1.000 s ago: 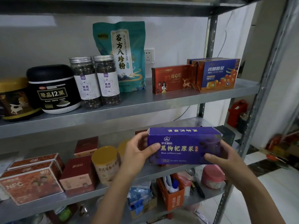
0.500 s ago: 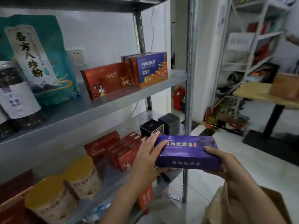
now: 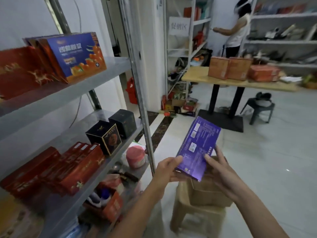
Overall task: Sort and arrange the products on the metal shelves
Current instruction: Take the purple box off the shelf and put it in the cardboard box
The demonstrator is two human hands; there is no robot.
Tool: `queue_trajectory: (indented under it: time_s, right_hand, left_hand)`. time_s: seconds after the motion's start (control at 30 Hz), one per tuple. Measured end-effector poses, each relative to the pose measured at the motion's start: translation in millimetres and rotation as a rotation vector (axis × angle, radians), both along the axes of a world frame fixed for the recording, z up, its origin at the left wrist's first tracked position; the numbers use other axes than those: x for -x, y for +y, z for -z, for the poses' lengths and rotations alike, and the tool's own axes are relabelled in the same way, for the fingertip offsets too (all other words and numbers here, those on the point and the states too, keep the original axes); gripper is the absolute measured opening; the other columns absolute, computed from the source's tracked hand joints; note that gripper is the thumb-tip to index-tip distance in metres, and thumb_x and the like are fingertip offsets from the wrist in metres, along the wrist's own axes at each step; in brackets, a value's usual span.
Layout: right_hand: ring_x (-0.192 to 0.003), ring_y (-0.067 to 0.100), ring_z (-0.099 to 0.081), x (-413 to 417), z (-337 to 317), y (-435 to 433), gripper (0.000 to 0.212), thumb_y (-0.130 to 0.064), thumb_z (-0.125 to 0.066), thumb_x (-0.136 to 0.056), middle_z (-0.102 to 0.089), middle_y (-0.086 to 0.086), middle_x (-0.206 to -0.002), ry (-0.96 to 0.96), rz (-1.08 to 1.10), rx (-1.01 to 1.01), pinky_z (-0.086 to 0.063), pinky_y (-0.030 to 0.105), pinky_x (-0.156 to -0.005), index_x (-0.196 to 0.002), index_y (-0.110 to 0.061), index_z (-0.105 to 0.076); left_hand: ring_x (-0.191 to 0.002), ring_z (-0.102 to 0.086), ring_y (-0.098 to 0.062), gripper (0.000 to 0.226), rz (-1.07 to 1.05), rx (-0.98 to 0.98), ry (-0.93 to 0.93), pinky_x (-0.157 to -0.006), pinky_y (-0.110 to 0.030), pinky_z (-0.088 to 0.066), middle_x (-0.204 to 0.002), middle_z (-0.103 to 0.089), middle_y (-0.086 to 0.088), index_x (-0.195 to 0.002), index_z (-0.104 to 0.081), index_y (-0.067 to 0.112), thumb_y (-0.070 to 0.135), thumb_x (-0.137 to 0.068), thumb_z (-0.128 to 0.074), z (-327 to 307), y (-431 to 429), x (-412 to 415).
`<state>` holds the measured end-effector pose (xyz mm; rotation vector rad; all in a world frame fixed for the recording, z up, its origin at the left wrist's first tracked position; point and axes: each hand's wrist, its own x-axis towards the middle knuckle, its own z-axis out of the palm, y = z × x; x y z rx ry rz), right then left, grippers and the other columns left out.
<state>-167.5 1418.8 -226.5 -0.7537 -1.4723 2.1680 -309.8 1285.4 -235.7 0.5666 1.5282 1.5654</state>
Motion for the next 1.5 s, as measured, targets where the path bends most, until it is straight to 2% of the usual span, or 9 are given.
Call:
queue_trajectory:
  time_s: [0.17, 0.37, 0.5, 0.67, 0.8, 0.9, 1.13, 1.33, 1.5]
  right_hand:
    - [-0.101, 0.014, -0.07, -3.4, 18.4, -3.9, 0.094, -0.041, -0.072, -0.071, -0.06, -0.002, -0.13, -0.101, 0.156, -0.124, -0.059, 0.032, -0.074, -0.151, -0.04, -0.021]
    - [-0.124, 0.019, -0.054, -11.6, 44.5, 19.1, 0.064, -0.044, -0.05, -0.093, -0.042, -0.004, -0.148, -0.132, 0.186, -0.191, -0.052, 0.043, -0.097, -0.149, -0.048, -0.02]
    - [-0.136, 0.027, -0.033, -28.2, 55.5, 63.8, 0.089, 0.003, -0.074, -0.078, -0.026, 0.016, -0.151, -0.411, 0.23, -1.037, -0.04, 0.053, -0.108, -0.147, -0.03, -0.029]
    - [-0.129, 0.04, -0.051, -27.8, 79.3, 128.9, 0.087, -0.021, -0.094, -0.054, -0.053, 0.019, -0.139, -0.602, -0.101, -1.728, -0.027, 0.063, -0.107, -0.131, -0.02, -0.053]
    - [-0.123, 0.02, -0.056, -26.8, 112.9, 167.9, 0.067, -0.035, -0.081, -0.076, -0.058, 0.002, -0.133, -0.747, -0.206, -1.524, -0.035, 0.033, -0.11, -0.135, -0.018, -0.052]
    - [-0.107, 0.013, -0.057, -26.0, 143.1, 183.6, 0.063, -0.058, -0.065, -0.084, -0.059, -0.005, -0.123, -0.917, -0.09, -1.2, -0.042, 0.022, -0.076, -0.131, -0.021, -0.046]
    - [-0.103, 0.015, -0.061, -14.8, 212.2, 198.0, 0.057, -0.062, -0.055, -0.088, -0.061, 0.0, -0.119, -1.116, 0.155, -0.852, -0.054, 0.029, -0.074, -0.122, -0.017, -0.046]
    - [-0.122, 0.01, -0.049, -12.5, 256.5, 208.6, 0.079, -0.061, -0.052, -0.089, -0.047, -0.002, -0.137, -1.167, 0.096, -0.86, -0.047, 0.018, -0.08, -0.148, -0.018, -0.024]
    - [-0.119, 0.007, -0.05, -11.4, 262.9, 216.0, 0.08, -0.066, -0.048, -0.085, -0.048, -0.004, -0.137, -1.078, 0.021, -0.95, -0.042, 0.014, -0.079, -0.146, -0.019, -0.029]
  left_hand:
    - [-0.095, -0.072, -0.03, 0.061, 0.145, 0.046, -0.137, -0.08, -0.035, -0.059, -0.107, -0.074, -0.01, -0.121, -0.059, 0.016, 0.062, -0.082, -0.062, 23.6, 22.4, -17.6]
    - [-0.108, -0.066, -0.036, 0.07, 0.186, 0.08, -0.591, -0.082, -0.038, -0.058, -0.12, -0.066, -0.022, -0.132, -0.051, 0.012, 0.063, -0.084, -0.051, 52.3, 47.2, -23.4]
    - [-0.098, -0.07, -0.036, 0.068, 0.184, 0.242, -0.661, -0.071, -0.036, -0.059, -0.11, -0.069, -0.025, -0.128, -0.053, 0.01, 0.063, -0.086, -0.052, 68.4, 69.2, -13.1]
    - [-0.092, -0.072, -0.033, 0.066, 0.255, 0.397, -0.703, -0.064, -0.034, -0.059, -0.108, -0.07, -0.023, -0.13, -0.055, 0.009, 0.062, -0.092, -0.047, 86.2, 112.6, 2.3]
    - [-0.09, -0.073, -0.031, 0.071, 0.191, 0.383, -0.662, -0.065, -0.034, -0.059, -0.103, -0.072, -0.023, -0.123, -0.057, 0.002, 0.062, -0.099, -0.028, 107.5, 148.6, 16.5]
    - [-0.088, -0.072, -0.03, 0.07, 0.019, 0.36, -0.568, -0.07, -0.035, -0.058, -0.102, -0.072, -0.019, -0.125, -0.056, -0.001, 0.054, -0.103, -0.019, 128.7, 174.6, 29.5]
    - [-0.148, -0.019, -0.024, 0.057, -0.002, 0.639, 0.404, -0.116, -0.037, -0.019, -0.162, -0.017, -0.006, -0.155, -0.017, 0.018, 0.044, -0.105, -0.027, 194.9, 215.3, 32.2]
    - [-0.146, 0.024, -0.021, 0.071, 0.198, 0.781, 0.986, -0.118, -0.032, 0.003, -0.159, 0.027, -0.002, -0.153, 0.017, 0.023, 0.05, -0.102, -0.025, 257.8, 237.7, 22.8]
    - [-0.148, 0.004, -0.006, 0.075, 0.252, 0.391, 0.746, -0.119, -0.024, -0.007, -0.16, -0.001, 0.012, -0.154, -0.011, 0.027, 0.025, -0.096, -0.059, 259.6, 263.3, 21.7]
